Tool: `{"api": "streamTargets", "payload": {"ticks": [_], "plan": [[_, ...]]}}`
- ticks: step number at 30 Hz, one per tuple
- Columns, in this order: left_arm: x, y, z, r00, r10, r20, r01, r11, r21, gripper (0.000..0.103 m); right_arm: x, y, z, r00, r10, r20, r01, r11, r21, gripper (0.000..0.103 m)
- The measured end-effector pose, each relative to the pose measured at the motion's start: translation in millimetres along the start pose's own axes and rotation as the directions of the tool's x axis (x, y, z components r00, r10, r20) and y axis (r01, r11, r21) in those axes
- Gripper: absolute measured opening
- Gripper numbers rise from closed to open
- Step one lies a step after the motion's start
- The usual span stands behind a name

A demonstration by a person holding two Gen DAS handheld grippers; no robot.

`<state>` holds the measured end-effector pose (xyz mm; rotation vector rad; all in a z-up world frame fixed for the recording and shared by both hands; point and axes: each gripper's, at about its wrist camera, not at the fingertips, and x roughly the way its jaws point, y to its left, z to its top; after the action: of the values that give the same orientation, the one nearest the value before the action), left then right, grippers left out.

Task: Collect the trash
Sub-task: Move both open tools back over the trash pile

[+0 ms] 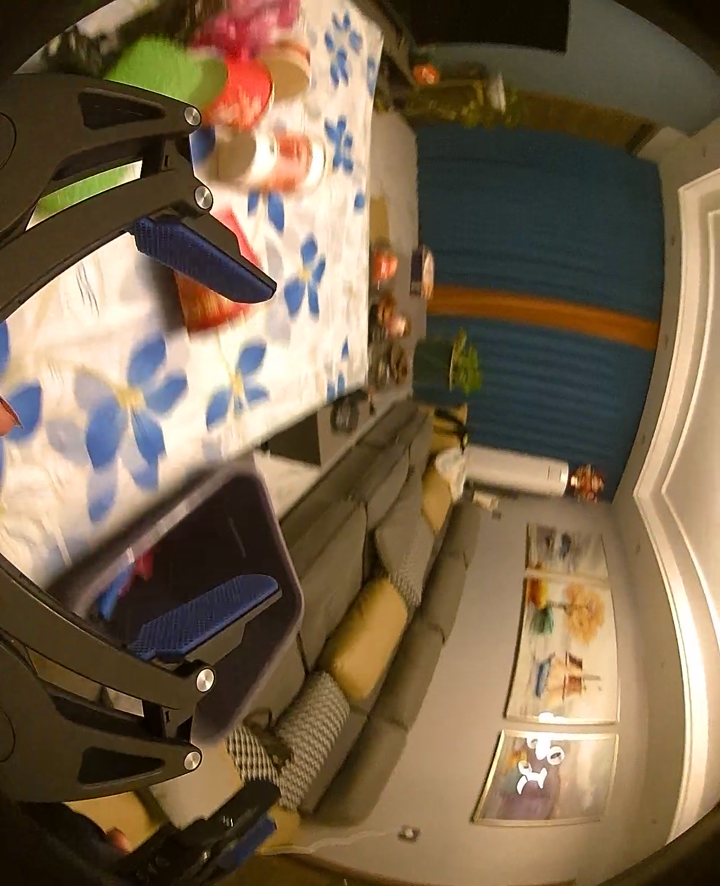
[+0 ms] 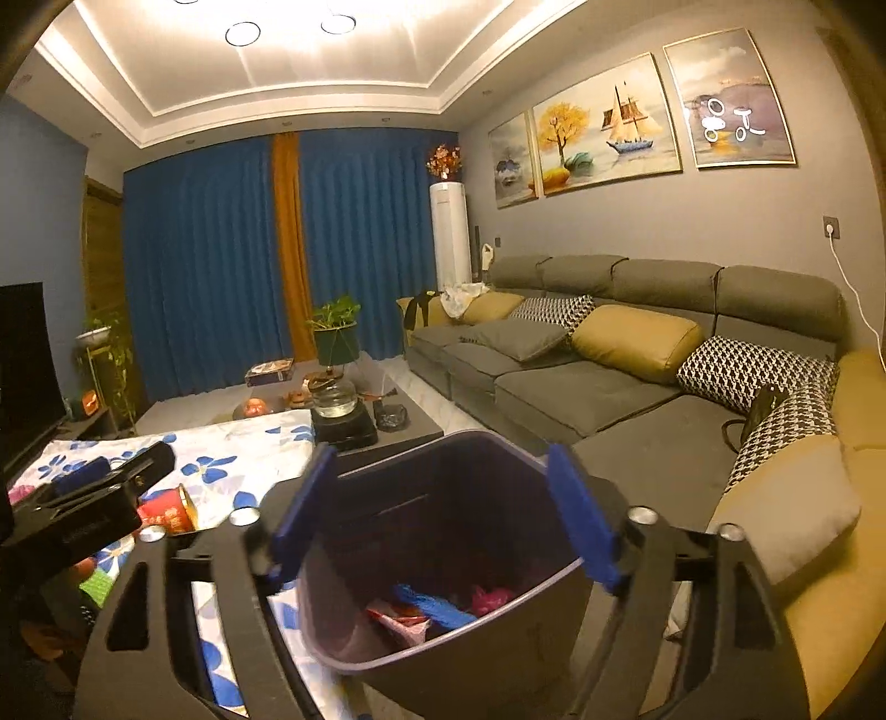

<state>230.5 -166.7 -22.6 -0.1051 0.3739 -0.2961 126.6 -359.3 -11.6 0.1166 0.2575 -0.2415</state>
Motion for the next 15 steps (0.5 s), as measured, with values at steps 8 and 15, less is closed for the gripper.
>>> {"api": "streamTargets", "payload": {"ticks": [8,15], "plan": [[-58.6,58.4,-5.9,0.976,0.217,0.019,-0.217,0.976,-0.014,0.097,-12.8,46.7,-14.8,0.993,0.111,-0.036,-0.112,0.993,-0.026,0.085],[-113.3,130.0,-16.5,0.909,0.418,0.015,-0.415,0.906,-0.081,0.097,-17.6,119.0,-32.6,0.958,0.263,-0.113,-0.273,0.959,-0.078,0.085]]}}
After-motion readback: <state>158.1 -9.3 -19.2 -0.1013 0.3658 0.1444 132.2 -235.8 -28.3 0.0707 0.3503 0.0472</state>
